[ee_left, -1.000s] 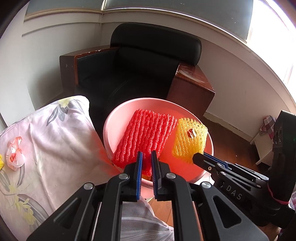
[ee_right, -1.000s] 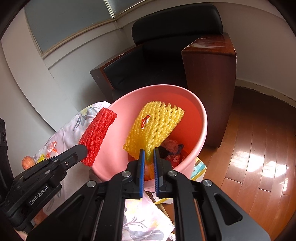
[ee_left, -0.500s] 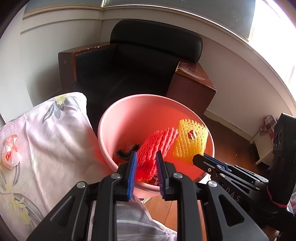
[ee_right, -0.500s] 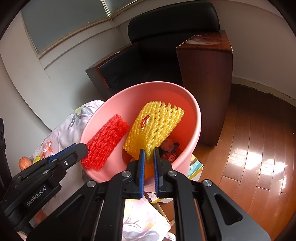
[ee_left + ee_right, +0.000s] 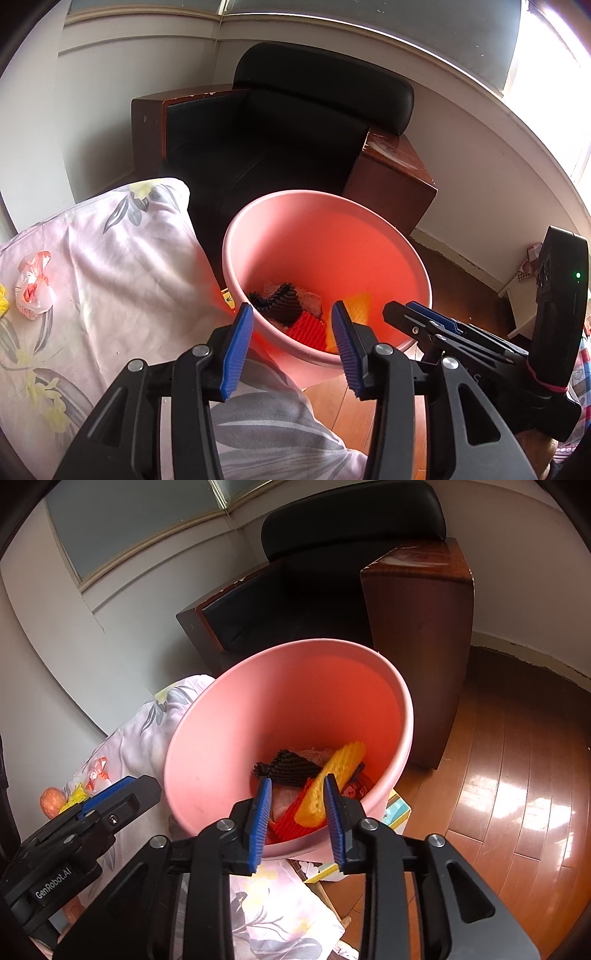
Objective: Collect trash
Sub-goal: 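Open both tools to drop the red and yellow nets into the bucket, then move both tools back over the table toward the yellow wrapper and crumpled bag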
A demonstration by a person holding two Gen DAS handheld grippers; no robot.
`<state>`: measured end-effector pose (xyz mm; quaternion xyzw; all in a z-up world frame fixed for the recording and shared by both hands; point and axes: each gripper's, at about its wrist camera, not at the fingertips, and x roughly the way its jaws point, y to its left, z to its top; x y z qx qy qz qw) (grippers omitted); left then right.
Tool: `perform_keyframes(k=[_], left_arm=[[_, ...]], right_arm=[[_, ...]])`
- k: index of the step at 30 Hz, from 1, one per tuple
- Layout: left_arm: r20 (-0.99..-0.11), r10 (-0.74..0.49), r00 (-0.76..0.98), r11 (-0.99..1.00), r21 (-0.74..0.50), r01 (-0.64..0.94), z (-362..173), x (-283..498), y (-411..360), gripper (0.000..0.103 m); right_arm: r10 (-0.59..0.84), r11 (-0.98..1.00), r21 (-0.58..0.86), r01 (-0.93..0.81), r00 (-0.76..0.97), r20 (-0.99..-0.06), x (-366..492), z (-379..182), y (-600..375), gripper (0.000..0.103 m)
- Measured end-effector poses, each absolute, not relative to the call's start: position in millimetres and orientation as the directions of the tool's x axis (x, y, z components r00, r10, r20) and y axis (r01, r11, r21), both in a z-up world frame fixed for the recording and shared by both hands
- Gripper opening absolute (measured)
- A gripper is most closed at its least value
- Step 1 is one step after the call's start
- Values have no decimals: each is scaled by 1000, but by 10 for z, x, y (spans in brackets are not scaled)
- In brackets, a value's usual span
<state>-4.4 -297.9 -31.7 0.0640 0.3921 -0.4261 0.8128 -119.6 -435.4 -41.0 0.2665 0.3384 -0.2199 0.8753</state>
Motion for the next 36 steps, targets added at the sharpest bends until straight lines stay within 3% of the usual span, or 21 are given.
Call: perform_keyframes(k=[27,36], left_arm=[[-681,-517,518,794,-156,588,-244,-58,-1505,48],[-689,-421,590,870,-123,478,-295,143,-818,48]], right_arm=[[-27,875,330,354,715,-698,-1058,-273,-3376,30],[51,912,321,257,704,-709,-796,-265,-2971,30]])
